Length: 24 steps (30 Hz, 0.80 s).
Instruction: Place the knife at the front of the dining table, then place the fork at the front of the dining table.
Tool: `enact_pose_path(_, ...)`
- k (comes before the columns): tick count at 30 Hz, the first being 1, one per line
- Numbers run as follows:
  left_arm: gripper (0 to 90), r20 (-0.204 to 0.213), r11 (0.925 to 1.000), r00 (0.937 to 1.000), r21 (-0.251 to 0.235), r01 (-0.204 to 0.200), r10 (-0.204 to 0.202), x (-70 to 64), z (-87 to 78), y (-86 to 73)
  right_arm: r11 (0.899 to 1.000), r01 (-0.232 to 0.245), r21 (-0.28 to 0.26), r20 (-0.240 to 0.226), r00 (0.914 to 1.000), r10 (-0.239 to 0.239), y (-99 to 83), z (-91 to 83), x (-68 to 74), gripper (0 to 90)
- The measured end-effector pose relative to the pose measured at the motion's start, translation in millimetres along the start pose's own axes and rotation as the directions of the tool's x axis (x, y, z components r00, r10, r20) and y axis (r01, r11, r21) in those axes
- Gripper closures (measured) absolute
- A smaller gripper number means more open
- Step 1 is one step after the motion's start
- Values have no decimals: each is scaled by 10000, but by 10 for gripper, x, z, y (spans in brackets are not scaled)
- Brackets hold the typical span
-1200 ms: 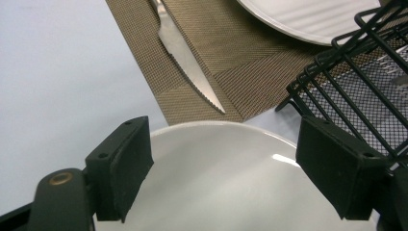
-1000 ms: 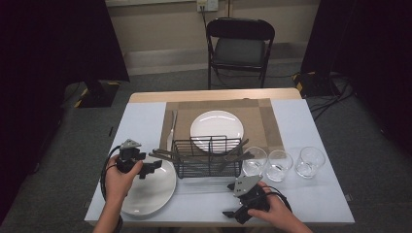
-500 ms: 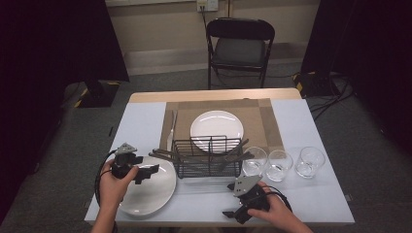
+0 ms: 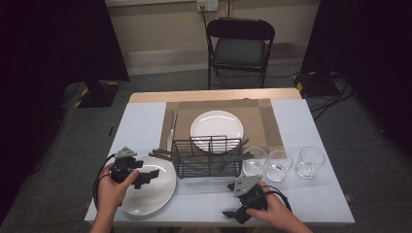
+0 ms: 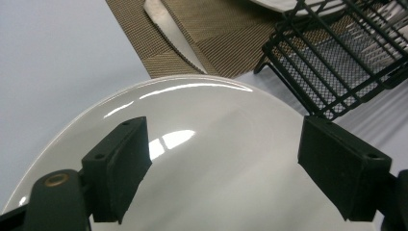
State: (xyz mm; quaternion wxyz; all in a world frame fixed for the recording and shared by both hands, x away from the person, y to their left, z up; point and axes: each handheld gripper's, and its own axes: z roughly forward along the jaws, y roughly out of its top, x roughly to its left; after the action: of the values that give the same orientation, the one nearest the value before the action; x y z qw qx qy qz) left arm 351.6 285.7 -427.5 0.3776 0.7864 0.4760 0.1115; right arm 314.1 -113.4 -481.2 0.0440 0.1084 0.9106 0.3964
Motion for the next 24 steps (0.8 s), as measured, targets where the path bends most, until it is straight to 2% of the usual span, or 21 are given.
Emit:
enact_pose_path(4, 181, 49, 9998, 10000, -189, 44, -43, -24, -33, 2, 10000, -32, 15, 29, 10000, 32, 2, -1, 6, 126)
enact_pose_path(9, 182, 11, 10000, 10000, -79, -19, 19, -25, -44, -9, 10000, -26, 40, -22, 10000, 26, 6, -2, -2, 128)
enact_pose_path(14, 182, -64, 9999, 10000, -100, -69, 68, -31, -43, -15, 9987, -20, 509, -11, 10000, 21, 64, -8, 1, 133)
enact_pose_path(17, 182, 34, 9999, 10000, -57, -86, 87, -39, -30, -23, 9961, 137, 877, -54, 9999, -133, 87, -39, -14, 142)
enact_pose_path(19, 184, 70, 9999, 9999, -116, -77, 78, -42, -27, -19, 9953, 110, 964, -36, 9999, -107, 86, -66, -27, 143)
enact_pose_path(21, 184, 78, 9999, 9999, -126, -87, 88, -41, -30, -12, 9956, -104, 936, -95, 9999, 113, 86, -108, -39, 154)
enact_pose_path(24, 184, 50, 9999, 9999, -94, -90, 91, -40, -32, -11, 9938, 67, 1112, -76, 10000, -59, 101, -147, -26, 170)
